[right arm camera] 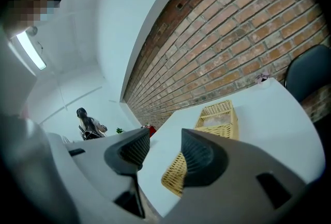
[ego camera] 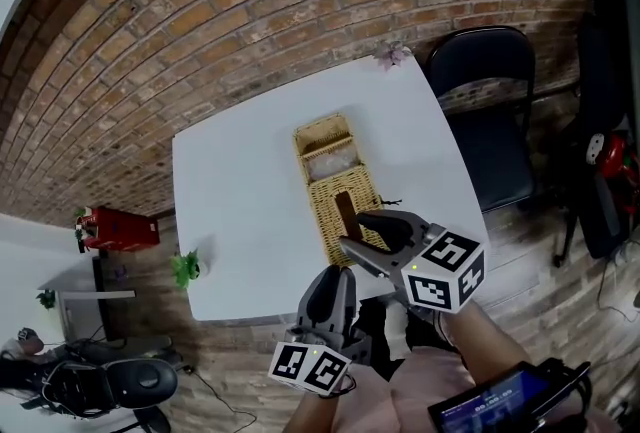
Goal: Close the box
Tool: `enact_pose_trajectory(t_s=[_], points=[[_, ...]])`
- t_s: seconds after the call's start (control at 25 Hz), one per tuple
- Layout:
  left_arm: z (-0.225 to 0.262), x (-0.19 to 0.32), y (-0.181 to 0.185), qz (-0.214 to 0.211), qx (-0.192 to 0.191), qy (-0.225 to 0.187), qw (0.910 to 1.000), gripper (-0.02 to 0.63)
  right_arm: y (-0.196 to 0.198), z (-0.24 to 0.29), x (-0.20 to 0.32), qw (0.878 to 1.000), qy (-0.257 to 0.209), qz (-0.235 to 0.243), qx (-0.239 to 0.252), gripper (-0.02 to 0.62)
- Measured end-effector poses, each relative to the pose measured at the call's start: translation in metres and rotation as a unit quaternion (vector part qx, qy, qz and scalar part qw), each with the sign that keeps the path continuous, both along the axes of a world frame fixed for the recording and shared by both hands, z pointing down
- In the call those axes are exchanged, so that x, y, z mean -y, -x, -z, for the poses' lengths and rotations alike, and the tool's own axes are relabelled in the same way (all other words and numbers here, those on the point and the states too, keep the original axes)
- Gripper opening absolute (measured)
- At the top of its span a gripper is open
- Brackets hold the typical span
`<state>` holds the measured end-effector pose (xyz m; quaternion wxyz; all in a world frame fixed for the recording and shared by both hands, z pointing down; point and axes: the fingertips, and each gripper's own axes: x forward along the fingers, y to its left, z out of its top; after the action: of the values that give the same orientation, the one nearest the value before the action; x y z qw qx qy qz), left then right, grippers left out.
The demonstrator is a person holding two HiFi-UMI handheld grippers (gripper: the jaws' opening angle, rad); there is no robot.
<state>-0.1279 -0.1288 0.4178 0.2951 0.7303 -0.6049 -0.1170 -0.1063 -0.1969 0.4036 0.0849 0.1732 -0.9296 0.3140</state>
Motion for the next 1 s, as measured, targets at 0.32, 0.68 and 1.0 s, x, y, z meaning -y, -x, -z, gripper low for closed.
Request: enact_pose_trajectory(t_s=[0.32,0.68,1.0], points=[[0.02,0.007,0.007,0.003,0.011,-0.025,0.9996,0.094,-0.014,0.014,0.004,0.999,-0.028,-0.021,-0.003,0.195],[0.126,0.032,0.012,0.031,0.073,-0.122,0.9893,0.092,-0.053,0.096,0.011,0.981,-0.171,-0.087,-0.021,0.137],[0.188,0.036,0.002,0.084,0.196,-0.16,0.9639,0.023,-0.094,0.151,0.013,0.941,-0.291,-0.157,-0.065,0.014]])
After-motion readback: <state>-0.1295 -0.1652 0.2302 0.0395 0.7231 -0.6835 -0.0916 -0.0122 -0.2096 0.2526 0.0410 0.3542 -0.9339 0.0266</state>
